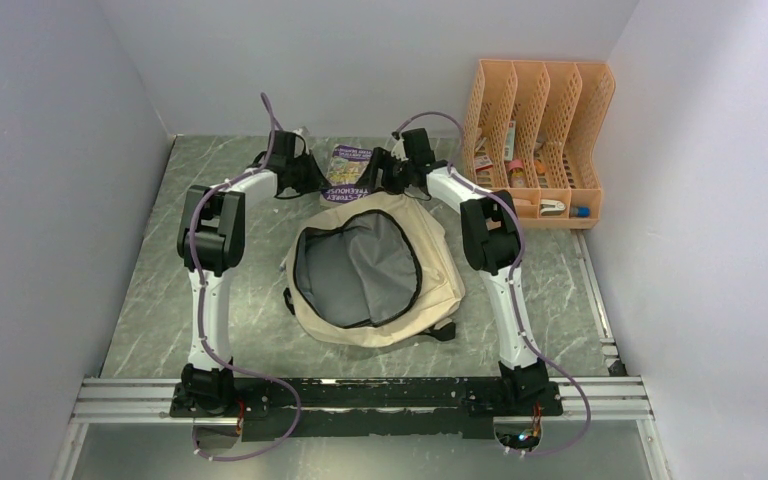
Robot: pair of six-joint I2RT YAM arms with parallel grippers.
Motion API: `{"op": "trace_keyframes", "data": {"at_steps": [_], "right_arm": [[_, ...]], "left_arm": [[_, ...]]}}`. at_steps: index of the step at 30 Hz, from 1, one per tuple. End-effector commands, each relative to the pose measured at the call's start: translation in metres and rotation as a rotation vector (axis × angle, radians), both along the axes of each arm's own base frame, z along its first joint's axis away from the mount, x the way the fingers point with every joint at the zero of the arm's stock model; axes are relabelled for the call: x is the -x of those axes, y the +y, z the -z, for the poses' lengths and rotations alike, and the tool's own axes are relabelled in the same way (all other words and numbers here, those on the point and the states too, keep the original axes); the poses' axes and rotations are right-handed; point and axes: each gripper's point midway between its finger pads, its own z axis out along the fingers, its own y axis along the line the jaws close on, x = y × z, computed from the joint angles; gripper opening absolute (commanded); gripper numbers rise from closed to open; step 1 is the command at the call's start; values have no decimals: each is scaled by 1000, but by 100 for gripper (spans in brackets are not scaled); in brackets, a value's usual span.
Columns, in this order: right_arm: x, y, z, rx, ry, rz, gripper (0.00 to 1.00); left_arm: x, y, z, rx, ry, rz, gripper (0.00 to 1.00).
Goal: Pack the student bag
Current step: Pick up the book from the center of the board.
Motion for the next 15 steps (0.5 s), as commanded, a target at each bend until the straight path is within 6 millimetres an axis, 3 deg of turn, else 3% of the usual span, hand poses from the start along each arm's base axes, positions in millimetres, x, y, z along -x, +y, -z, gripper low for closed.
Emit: {"op": "trace_keyframes", "data": {"at_steps": [1, 8, 15], "right_arm": [[14, -15, 21, 73, 101, 66, 77], [12, -36, 32, 142, 135, 178, 79], [16, -11, 39, 38, 205, 88, 75]], "left_arm": [[91, 24, 111, -78, 417, -43, 5], [92, 39, 113, -94, 429, -98, 5], [93, 38, 114, -95, 431, -91, 5]]}}
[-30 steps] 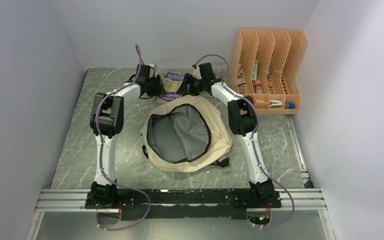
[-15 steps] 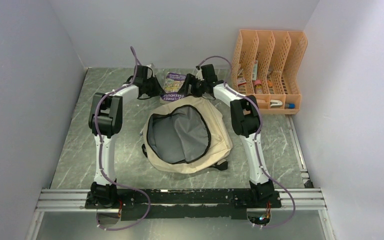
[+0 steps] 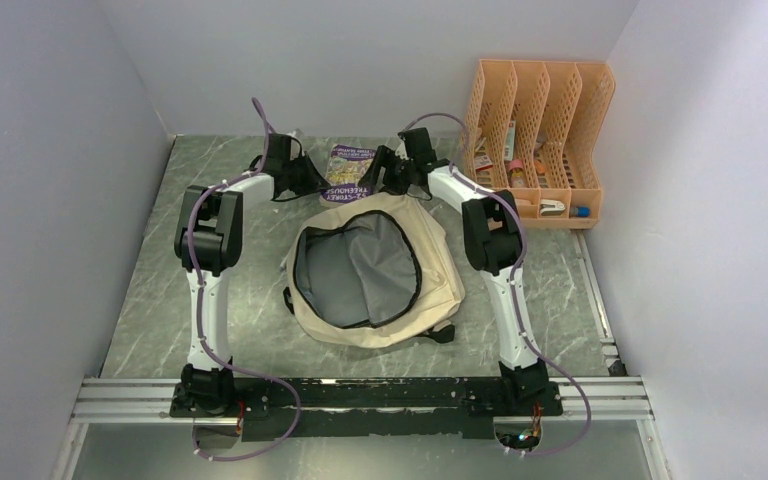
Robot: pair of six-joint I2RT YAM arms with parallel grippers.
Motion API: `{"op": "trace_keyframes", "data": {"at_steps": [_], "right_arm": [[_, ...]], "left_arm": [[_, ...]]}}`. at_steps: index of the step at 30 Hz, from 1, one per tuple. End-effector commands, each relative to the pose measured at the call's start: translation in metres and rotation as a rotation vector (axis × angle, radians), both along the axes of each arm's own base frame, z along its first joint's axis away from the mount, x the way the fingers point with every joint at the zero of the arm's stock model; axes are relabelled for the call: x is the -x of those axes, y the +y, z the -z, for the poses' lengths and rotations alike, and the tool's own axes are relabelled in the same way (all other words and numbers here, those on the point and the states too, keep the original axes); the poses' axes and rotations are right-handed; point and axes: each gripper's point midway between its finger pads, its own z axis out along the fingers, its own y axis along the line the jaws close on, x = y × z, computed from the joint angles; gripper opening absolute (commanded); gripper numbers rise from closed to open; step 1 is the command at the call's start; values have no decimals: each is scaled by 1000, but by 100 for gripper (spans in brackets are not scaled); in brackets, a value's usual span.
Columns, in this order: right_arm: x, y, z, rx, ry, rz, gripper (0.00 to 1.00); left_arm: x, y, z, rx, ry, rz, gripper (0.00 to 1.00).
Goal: Pack the student bag
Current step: Pick up the book from the center of the board.
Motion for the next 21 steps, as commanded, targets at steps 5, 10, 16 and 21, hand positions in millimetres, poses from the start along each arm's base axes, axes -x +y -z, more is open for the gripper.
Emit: {"op": "trace_keyframes", "data": {"at_steps": [5, 10, 16, 21], "right_arm": [[20, 23, 39, -129, 210, -91, 72], [28, 46, 28, -316, 218, -157, 71], [32, 64, -4, -542, 182, -218, 65], [27, 72, -20, -549, 127, -254, 61]], "left_arm": [[92, 31, 113, -178, 412, 4, 5], [94, 23, 114, -187, 409, 34, 5], [102, -3, 117, -179, 404, 112, 5], [107, -16, 118, -177, 399, 151, 5]]}}
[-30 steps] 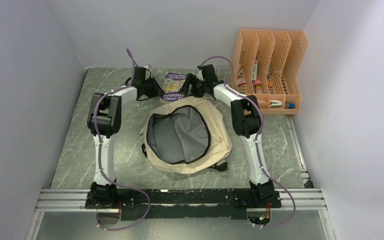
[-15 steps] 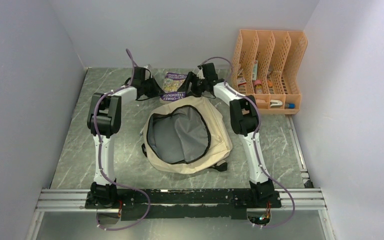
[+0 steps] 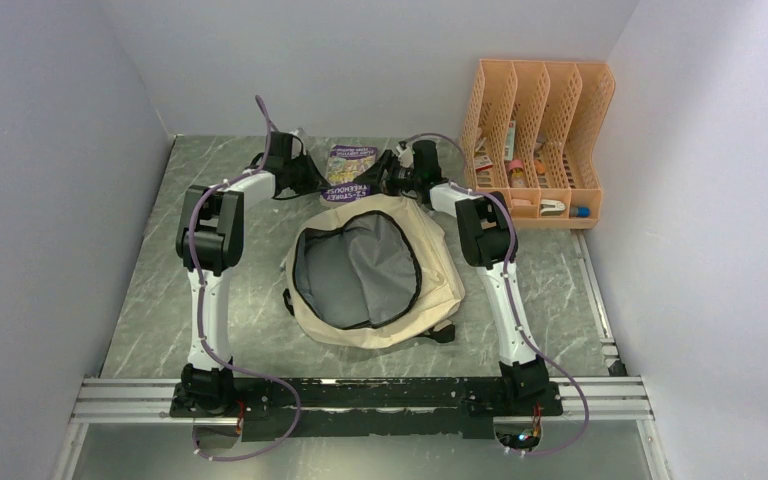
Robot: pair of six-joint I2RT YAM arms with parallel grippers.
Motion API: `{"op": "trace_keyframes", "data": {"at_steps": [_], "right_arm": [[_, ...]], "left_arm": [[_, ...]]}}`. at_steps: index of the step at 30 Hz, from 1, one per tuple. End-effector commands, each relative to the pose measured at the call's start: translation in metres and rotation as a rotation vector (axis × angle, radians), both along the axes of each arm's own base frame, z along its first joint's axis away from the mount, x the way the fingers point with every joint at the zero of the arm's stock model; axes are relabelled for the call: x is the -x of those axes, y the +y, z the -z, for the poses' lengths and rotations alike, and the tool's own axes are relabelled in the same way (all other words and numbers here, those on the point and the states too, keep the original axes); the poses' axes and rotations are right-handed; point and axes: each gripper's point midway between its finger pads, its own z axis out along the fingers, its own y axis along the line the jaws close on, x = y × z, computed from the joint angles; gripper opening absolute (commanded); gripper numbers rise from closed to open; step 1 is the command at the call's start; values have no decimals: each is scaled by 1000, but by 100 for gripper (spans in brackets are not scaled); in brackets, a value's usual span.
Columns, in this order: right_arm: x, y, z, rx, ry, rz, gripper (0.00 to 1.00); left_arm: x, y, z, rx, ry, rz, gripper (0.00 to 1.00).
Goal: Pack the student bag
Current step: Pick up the book from the center of the board.
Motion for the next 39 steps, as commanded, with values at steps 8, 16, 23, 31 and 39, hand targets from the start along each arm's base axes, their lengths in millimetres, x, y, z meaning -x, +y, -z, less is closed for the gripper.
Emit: {"op": "trace_keyframes", "data": {"at_steps": [8, 16, 23, 31, 39], "right_arm": [[5, 37, -15, 6, -86, -84, 46], [-21, 33, -33, 40, -210, -23, 21], [-43, 10, -92, 137, -448, 79, 4], [-58, -29, -181, 294, -737, 279, 0], [-26, -63, -273, 396, -927, 354, 0]], "left_arm": [[103, -23, 106, -127, 359, 146, 5], [95, -36, 82, -85, 294, 191, 10], [69, -35, 17, -50, 157, 161, 48], [54, 11, -104, -95, -81, 12, 79], [94, 24, -189, -46, -323, -6, 84]]}}
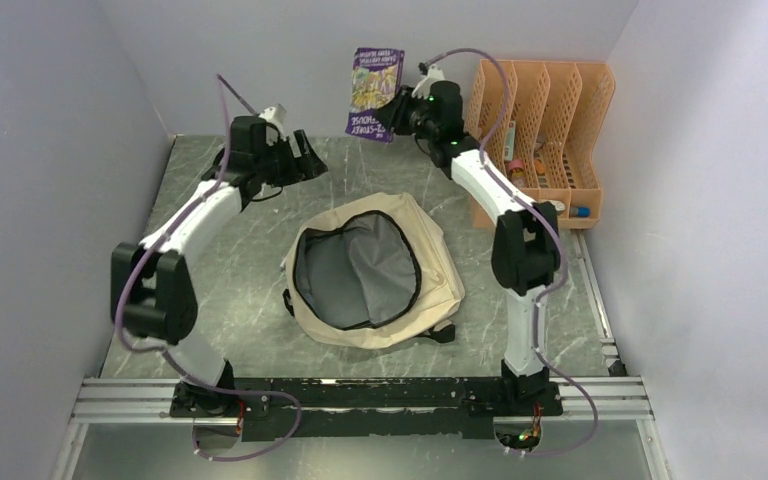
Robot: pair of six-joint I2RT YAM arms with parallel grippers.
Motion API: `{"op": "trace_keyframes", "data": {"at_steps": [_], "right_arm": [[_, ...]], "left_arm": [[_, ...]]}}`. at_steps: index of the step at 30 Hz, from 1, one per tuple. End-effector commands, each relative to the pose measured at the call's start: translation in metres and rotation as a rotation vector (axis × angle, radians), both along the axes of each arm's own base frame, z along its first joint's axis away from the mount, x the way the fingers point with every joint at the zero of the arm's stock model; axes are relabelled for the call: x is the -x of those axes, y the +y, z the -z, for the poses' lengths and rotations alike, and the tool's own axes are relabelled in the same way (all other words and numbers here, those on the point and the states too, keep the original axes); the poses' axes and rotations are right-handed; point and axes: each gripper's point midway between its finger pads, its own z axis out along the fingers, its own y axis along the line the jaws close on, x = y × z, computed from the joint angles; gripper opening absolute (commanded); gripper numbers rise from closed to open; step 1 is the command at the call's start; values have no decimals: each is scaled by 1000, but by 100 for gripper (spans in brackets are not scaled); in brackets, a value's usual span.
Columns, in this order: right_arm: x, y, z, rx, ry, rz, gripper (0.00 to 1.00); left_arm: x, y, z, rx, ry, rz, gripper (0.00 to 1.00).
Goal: Pack the student bag
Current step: Pick up the book from the center of the board.
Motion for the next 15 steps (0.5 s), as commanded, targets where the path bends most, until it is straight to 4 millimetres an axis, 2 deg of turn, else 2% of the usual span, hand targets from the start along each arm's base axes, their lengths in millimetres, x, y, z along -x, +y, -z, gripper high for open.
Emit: {"op": "trace_keyframes", "data": {"at_steps": [1, 5, 8, 9, 11, 13, 15], "right_arm": [[20, -19, -73, 56, -206, 16, 0], [62, -22, -90, 59, -212, -58, 0], [95, -35, -111, -12, -251, -33, 0], [106, -38, -111, -35, -251, -32, 0], [126, -43, -128, -87, -278, -35, 0], [141, -44, -140, -118, -289, -53, 0], [153, -45, -142, -112, -274, -78, 0]], "left_arm": [[19, 5, -39, 25, -162, 11, 84], [46, 2, -92, 77, -332, 71, 84], [65, -5, -114, 150, -390, 120, 84], [72, -10, -121, 195, -398, 137, 84], [88, -21, -139, 312, -422, 190, 84], [103, -33, -159, 406, -455, 264, 83], [114, -40, -177, 416, -501, 334, 84]]}}
